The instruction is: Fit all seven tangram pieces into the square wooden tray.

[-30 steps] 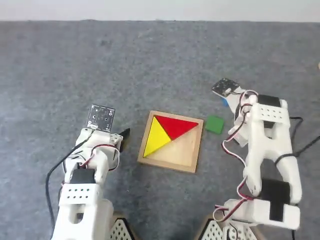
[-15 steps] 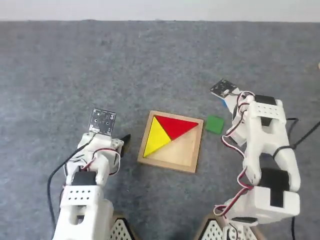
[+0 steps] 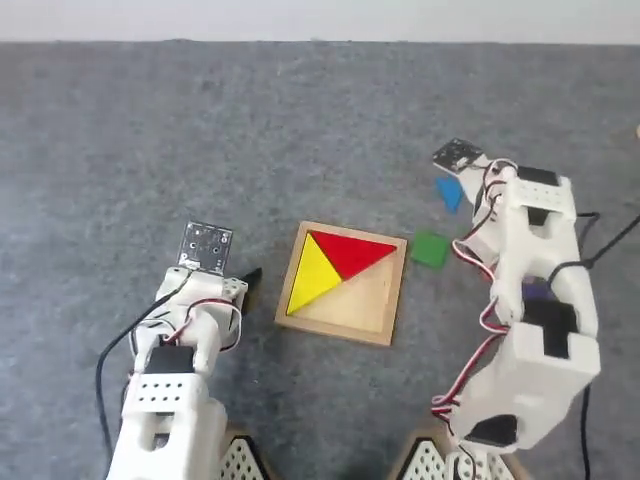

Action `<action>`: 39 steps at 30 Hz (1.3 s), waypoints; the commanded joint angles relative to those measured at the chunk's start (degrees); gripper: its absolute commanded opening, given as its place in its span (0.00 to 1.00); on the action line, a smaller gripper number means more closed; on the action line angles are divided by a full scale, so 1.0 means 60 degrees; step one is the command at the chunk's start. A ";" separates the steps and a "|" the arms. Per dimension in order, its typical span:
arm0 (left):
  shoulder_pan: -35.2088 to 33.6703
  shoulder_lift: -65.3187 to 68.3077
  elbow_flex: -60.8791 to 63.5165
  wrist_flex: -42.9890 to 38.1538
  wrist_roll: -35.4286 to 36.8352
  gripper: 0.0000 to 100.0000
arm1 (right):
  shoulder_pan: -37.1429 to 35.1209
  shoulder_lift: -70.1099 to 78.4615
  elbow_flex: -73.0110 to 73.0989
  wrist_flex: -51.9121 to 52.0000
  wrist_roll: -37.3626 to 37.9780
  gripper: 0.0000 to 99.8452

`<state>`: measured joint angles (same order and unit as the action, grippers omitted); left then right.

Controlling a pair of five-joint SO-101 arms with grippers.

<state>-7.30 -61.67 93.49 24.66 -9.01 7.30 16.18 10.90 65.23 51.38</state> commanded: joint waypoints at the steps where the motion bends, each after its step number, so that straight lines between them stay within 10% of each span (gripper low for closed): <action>1: 0.0015 -0.0176 -0.0066 -0.0220 -0.0088 0.28 | 0.0066 0.0286 -0.0586 0.0081 0.0088 0.38; 21: 0.0015 -0.0176 -0.0066 -0.0249 -0.0088 0.28 | -0.1604 -0.1824 0.2813 0.0051 -0.0469 0.38; 39: 0.0000 -0.0176 -0.0066 -0.0234 -0.0088 0.28 | 0.0125 -0.2850 0.3560 -0.1121 -0.1568 0.38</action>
<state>-7.30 -61.67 93.49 24.48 -9.01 7.12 -4.66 34.37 60.75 42.51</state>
